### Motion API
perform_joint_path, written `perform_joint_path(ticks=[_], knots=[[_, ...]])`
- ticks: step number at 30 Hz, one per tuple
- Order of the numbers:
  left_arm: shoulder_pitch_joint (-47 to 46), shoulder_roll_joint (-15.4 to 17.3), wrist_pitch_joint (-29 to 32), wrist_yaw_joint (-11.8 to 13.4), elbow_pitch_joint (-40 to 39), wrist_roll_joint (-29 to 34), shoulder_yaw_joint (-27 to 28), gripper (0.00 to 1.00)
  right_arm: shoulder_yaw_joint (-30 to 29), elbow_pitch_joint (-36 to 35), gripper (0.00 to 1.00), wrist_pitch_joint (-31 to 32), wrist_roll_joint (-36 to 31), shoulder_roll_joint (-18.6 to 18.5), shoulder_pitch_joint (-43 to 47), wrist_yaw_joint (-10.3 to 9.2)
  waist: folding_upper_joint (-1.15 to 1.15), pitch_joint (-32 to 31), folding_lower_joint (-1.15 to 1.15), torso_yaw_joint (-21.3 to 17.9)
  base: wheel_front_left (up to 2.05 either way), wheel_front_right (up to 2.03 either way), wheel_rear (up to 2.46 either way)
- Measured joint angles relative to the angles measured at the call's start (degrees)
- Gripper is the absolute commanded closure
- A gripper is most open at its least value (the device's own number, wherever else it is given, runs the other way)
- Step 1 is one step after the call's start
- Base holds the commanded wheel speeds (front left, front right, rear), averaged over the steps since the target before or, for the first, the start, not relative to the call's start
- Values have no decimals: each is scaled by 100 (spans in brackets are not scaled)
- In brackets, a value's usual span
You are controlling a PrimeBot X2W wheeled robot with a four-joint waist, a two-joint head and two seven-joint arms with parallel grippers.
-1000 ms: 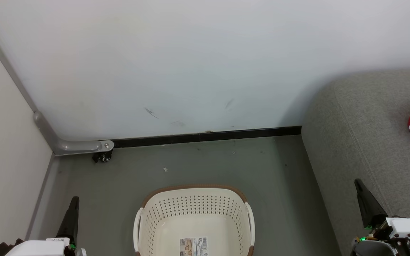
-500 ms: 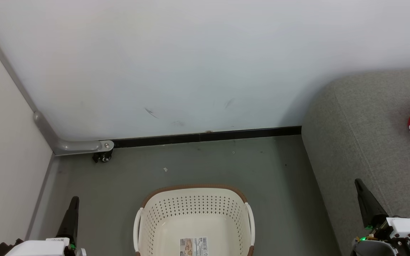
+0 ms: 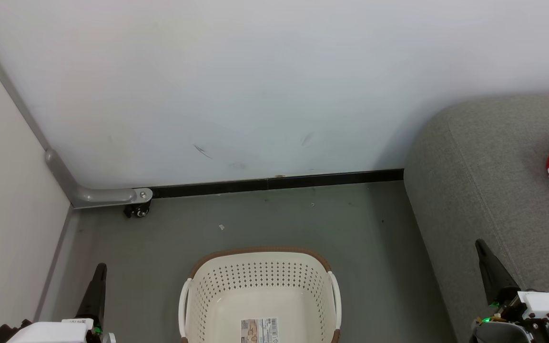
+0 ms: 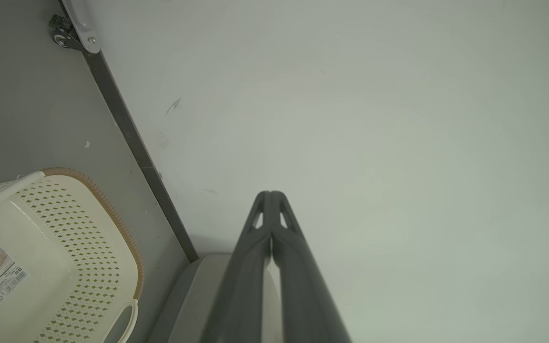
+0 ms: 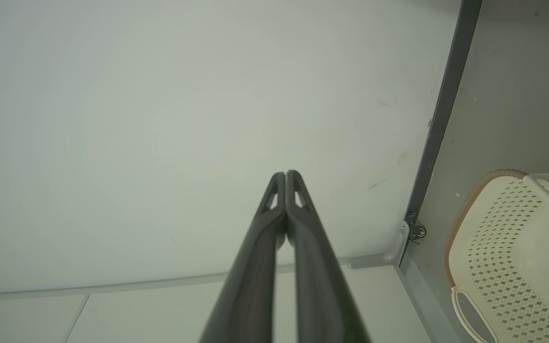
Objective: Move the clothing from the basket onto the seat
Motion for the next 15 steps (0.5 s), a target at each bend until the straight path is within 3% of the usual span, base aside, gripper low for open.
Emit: perform_joint_path(ticks=[15], knots=[[-1,0,0,0,0,1,2,100,-14,2,100,2,-2,7,0,0,0,0,0,0,0,0,0]])
